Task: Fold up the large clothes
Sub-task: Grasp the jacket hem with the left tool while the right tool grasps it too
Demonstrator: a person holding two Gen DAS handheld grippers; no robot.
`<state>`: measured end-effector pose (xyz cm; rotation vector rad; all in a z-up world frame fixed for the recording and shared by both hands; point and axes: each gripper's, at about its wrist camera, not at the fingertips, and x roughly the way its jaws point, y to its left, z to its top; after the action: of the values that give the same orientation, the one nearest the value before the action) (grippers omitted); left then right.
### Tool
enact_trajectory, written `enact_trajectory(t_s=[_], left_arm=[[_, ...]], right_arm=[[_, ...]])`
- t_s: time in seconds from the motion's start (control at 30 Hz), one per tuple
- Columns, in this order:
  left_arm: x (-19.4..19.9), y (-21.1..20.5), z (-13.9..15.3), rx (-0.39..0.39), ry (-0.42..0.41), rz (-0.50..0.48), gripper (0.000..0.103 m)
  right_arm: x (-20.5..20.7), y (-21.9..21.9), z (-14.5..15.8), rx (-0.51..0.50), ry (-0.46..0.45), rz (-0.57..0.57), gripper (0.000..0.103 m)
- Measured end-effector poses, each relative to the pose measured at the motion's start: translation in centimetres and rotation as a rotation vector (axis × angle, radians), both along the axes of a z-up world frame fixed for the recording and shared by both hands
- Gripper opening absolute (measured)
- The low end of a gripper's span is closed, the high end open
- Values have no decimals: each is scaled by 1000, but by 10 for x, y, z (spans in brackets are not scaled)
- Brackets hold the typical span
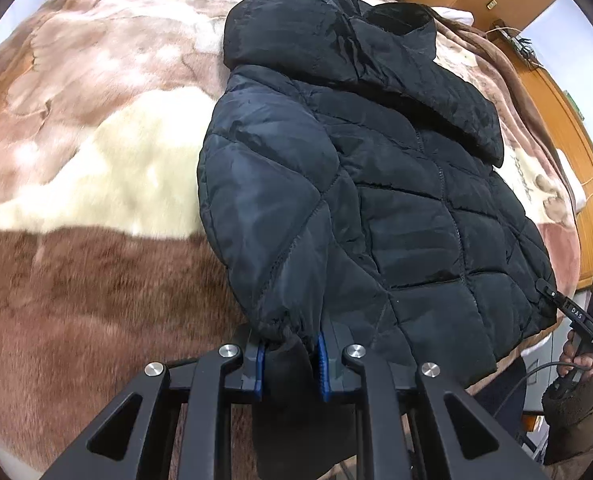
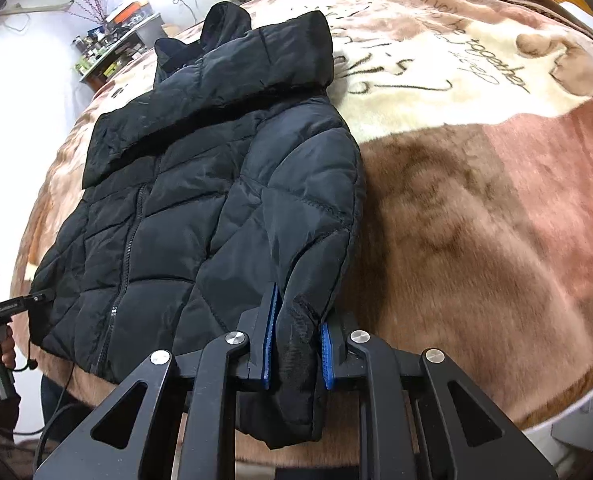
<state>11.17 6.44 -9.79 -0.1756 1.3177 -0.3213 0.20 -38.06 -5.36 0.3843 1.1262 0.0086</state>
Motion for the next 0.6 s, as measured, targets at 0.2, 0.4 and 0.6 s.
enact_trajectory(t_s=[0.2,0.4,0.6], left_arm=[[-14,6,-2,-10,24,-3,20],[-1,14,-5,-33,42,20,30],[16,32,18,-53,-9,55,55]], right_arm=[[-14,-2,-1,9,18,-5,19],[-11,-6,-2,-37,43,-25,31],[-6,-29,28,-16,-16,-95,54]])
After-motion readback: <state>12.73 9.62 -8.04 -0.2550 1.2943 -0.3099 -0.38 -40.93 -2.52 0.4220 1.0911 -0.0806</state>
